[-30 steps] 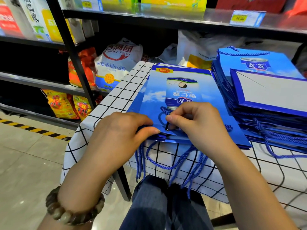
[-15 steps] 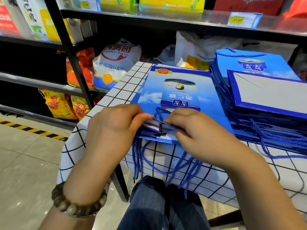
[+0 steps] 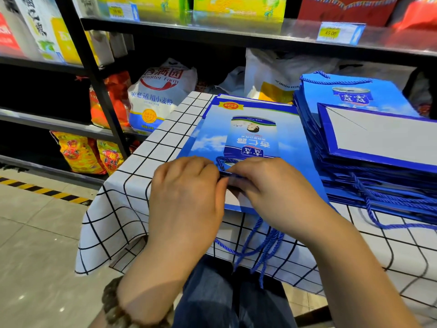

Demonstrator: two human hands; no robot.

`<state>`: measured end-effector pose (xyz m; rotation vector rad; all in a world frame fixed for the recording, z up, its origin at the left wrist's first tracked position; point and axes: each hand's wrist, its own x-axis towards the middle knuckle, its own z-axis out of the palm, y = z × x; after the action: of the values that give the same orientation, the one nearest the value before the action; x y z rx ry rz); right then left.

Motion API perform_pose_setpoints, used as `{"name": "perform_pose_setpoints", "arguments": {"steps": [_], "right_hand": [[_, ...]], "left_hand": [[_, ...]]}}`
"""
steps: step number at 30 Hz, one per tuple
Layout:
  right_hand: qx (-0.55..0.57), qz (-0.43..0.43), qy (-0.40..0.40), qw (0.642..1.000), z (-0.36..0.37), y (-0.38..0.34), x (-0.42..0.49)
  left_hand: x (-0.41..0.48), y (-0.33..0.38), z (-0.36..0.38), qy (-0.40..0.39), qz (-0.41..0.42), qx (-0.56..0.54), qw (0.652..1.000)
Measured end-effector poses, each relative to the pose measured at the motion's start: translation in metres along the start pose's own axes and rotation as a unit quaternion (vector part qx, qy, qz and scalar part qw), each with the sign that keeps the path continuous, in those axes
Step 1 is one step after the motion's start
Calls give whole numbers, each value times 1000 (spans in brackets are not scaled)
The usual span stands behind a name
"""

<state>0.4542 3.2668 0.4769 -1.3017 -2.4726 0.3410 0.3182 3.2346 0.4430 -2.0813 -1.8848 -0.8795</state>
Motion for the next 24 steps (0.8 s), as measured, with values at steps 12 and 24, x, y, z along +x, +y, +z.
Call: {"name": "perform_pose_setpoints", "arguments": {"steps": [12,24], "right_hand": [[72,29,-108,991,-1,10,-2],[-2,68,60,996,6,16,2]], "left_hand": [[-13,-17,0,-42,-56,-186,980],[-6,-18,1,-71,33,-83,993]]}}
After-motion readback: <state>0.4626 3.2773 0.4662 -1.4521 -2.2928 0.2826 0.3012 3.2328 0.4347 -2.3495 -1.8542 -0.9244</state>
